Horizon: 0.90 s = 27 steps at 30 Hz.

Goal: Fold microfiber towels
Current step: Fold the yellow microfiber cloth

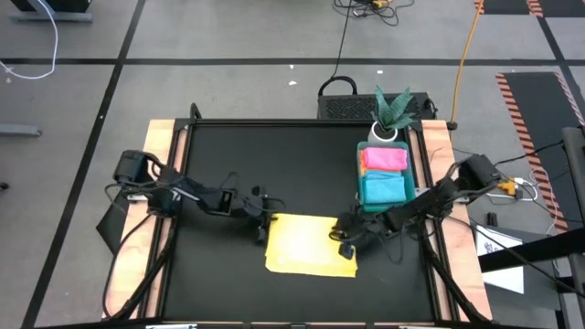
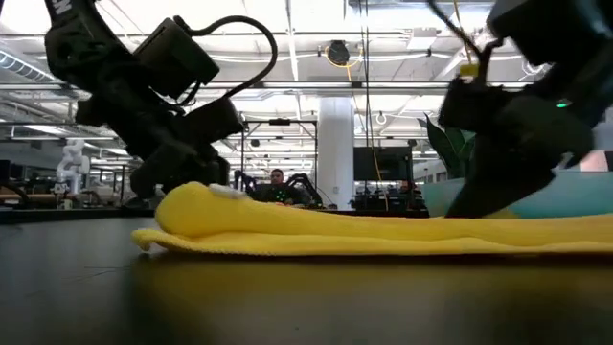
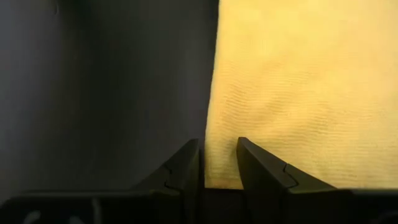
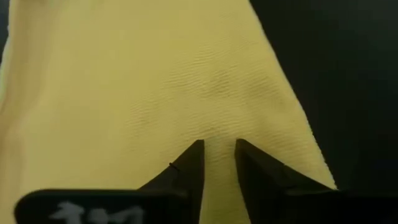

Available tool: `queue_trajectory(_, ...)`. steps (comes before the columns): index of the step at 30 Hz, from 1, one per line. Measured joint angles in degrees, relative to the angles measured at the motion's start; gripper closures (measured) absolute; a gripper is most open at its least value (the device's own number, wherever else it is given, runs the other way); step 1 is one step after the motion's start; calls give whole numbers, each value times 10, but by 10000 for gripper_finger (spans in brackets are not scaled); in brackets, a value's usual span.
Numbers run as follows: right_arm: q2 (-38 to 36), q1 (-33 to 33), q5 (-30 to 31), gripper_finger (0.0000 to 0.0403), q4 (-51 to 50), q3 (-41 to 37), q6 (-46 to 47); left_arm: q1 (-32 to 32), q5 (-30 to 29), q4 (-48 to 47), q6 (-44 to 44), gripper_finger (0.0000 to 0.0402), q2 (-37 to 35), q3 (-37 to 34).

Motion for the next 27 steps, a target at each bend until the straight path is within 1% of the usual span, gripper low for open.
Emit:
queue_trajectory(3,21,-13,-2,345,24,17,-18,-8,-1,-79,-2,289,-37,0)
queue_trajectory(8,47,-7,-14,381,28,68,-57,-32,-6,-226,-3,289,-121,-3)
queue_trajectory(11,66,-7,-13,397,23,99,-77,-47,-36,-309,-2,289,-165,-5)
queue_trajectory(14,90,-19,5,401,24,129,-96,-56,-69,-363,-2,289,-198,-11)
queue_trajectory(17,115,-43,43,402,28,157,-99,-57,-95,-370,-3,289,-219,-24)
queue_trajectory(19,133,-61,46,402,31,175,-102,-56,-112,-372,-5,289,-227,-30)
queue_trajectory(23,166,-99,48,403,21,201,-113,-55,-119,-356,-11,289,-232,-34)
queue_trajectory(27,176,-127,82,403,-23,200,-91,-58,-118,-338,-18,289,-231,-35)
